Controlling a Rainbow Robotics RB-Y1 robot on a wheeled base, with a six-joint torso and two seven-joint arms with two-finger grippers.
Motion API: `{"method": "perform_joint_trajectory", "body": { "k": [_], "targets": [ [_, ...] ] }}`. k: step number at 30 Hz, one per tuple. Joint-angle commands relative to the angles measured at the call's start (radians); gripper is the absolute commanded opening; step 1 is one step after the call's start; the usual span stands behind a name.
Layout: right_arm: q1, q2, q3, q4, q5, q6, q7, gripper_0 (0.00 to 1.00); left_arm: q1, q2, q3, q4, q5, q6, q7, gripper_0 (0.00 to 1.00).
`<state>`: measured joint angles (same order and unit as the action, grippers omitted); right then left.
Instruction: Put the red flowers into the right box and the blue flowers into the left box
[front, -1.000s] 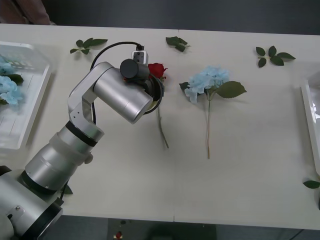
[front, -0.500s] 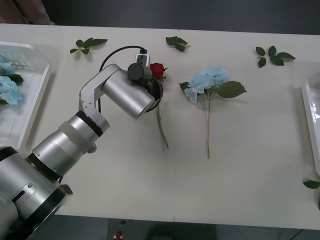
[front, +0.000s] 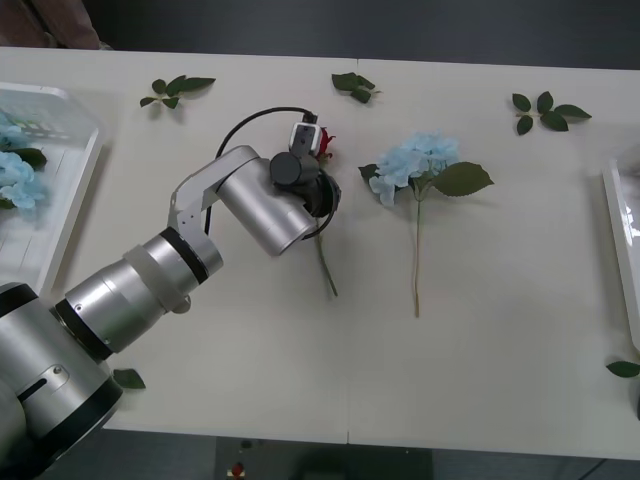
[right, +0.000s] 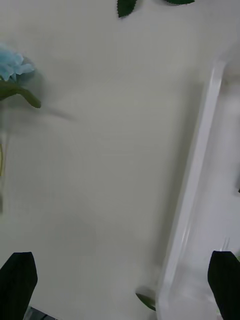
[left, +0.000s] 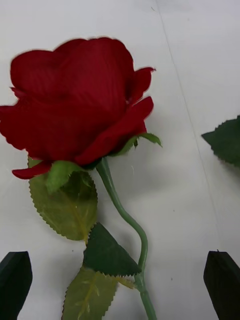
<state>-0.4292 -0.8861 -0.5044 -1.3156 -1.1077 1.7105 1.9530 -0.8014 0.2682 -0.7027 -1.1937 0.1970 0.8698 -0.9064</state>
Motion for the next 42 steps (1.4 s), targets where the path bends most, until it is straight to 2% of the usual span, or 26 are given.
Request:
{"method": "perform_joint_trajectory", "body": {
  "k": [1,14,18,26,29,33,34,39,42],
  "targets": [
    [-0.043,-0.008,0.024,-0.048,-0.011,0.001,-0.101,1.00,-0.039,0.017,-0.014,-0.011,0.007,-0.009,0.026,1.00],
    [-0.051,0.142,0.133,-0.274,0.075,-0.042,-0.348,1.00,-0.039,0.016,-0.052,0.078,0.022,-0.094,0.030,1.00],
    [-0.051,0.171,0.195,-0.301,0.097,-0.075,-0.394,1.00,-0.039,0.016,-0.052,0.078,0.025,-0.092,0.030,0.88],
    [-0.051,0.213,0.359,-0.329,0.184,-0.189,-0.511,1.00,-0.039,0.016,-0.074,0.078,0.027,-0.092,0.034,0.79],
    [-0.051,0.231,0.415,-0.329,0.226,-0.241,-0.545,1.00,-0.039,0.014,-0.074,0.078,0.027,-0.091,0.034,0.72],
    [-0.052,0.257,0.488,-0.329,0.287,-0.305,-0.595,1.00,-0.038,0.016,-0.075,0.078,0.027,-0.091,0.035,0.69],
    [-0.052,0.260,0.498,-0.329,0.296,-0.311,-0.602,1.00,-0.039,0.014,-0.075,0.078,0.027,-0.091,0.035,0.66],
    [-0.060,0.297,0.570,-0.329,0.368,-0.354,-0.648,1.00,-0.038,0.016,-0.075,0.078,0.027,-0.091,0.040,0.25],
    [-0.060,0.320,0.595,-0.327,0.407,-0.368,-0.655,1.00,-0.038,0.016,-0.075,0.078,0.027,-0.089,0.041,0.11]
  ]
}}
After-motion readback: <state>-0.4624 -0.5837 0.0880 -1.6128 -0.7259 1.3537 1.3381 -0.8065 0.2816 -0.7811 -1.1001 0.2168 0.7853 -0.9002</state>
